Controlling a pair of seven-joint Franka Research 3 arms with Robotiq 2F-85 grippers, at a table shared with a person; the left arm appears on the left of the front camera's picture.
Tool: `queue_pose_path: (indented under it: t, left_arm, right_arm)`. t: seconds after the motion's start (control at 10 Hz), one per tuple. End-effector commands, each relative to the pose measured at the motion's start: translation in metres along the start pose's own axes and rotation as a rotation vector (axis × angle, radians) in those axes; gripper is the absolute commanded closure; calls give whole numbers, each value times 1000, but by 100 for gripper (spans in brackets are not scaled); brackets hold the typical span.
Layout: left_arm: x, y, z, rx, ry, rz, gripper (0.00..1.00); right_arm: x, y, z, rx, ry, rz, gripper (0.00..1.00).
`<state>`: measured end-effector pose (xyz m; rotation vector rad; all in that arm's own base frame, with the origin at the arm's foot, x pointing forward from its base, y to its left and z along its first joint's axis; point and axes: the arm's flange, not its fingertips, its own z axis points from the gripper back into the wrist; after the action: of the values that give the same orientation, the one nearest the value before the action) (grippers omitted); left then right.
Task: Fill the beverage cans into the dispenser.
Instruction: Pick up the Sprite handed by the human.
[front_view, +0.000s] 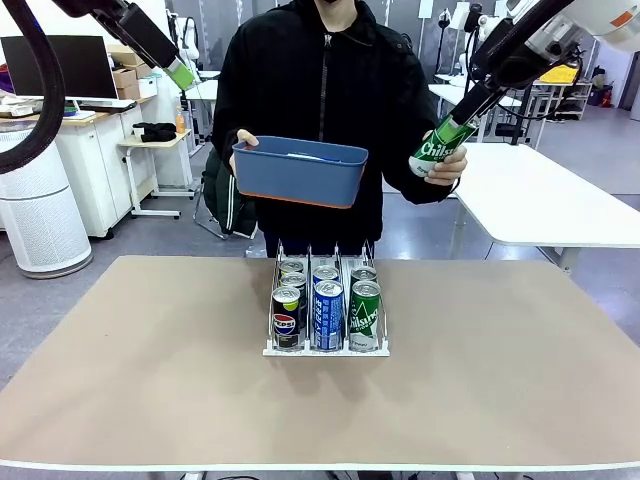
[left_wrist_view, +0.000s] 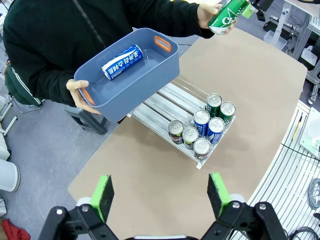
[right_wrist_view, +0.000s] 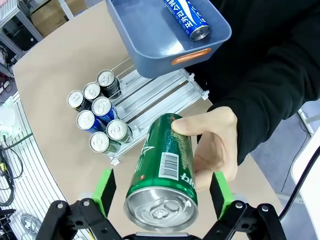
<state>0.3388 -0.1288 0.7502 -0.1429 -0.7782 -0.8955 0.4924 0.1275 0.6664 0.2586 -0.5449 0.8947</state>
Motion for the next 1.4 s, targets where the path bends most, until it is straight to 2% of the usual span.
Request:
queue_pose_path:
  t: [0.0, 0.6, 0.7, 0.8, 0.9, 1.0, 1.1, 1.2, 1.3]
  left_arm:
    - [-1, 0, 1, -2, -3, 6, 0]
    - [-1, 0, 1, -2, -3, 6, 0]
    - [-1, 0, 1, -2, -3, 6, 0]
    - [-1, 0, 1, -2, -3, 6, 0]
    - [-1, 0, 1, -2, -3, 6, 0]
    - [-1, 0, 1, -2, -3, 6, 0]
    - [-1, 0, 1, -2, -3, 6, 0]
    - [-1, 0, 1, -2, -3, 6, 0]
    - [-1, 0, 1, -2, -3, 6, 0]
  right_arm:
    - [-1, 0, -5, 31, -6, -4, 0]
    - [0, 0, -5, 12, 7, -7, 0]
    - [0, -1, -5, -29, 24, -22, 20]
    - [0, -2, -5, -18, 29, -21, 20]
    - [0, -1, -6, -21, 33, -17, 40]
    - [0, 0, -6, -20, 36, -19, 24]
    - [0, -1, -5, -22, 36, -23, 60]
    - [0, -1, -4, -21, 35, -24, 44]
    - [-1, 0, -4, -17, 39, -20, 79]
